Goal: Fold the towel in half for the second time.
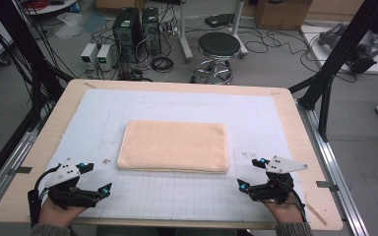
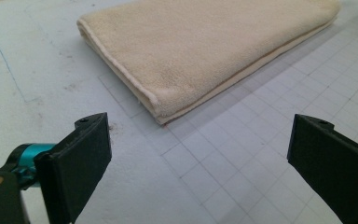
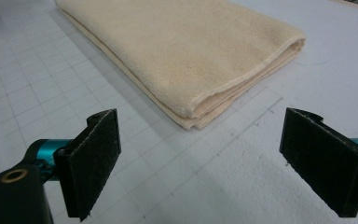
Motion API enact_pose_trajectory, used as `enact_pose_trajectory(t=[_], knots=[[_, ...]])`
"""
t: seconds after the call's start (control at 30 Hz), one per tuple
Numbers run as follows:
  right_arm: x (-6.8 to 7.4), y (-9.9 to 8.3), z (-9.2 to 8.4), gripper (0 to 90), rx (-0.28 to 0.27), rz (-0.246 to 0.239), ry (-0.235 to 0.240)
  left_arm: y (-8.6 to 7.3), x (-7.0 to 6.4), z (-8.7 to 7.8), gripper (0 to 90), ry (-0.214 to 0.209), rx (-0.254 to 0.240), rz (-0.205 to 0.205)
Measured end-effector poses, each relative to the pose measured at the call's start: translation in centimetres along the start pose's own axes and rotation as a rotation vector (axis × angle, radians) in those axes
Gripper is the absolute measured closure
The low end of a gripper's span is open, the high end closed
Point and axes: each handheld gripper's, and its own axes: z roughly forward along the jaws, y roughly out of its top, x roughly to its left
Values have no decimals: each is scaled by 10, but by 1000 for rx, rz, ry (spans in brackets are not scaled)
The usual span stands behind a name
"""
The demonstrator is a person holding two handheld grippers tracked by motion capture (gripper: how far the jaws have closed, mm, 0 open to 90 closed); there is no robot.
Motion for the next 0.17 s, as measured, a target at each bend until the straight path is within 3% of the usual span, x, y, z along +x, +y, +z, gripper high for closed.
enact_pose_trajectory(t=[0.17], knots=[[0, -1, 3, 118, 8, -12, -5, 0, 1, 0, 68, 1, -3, 4]])
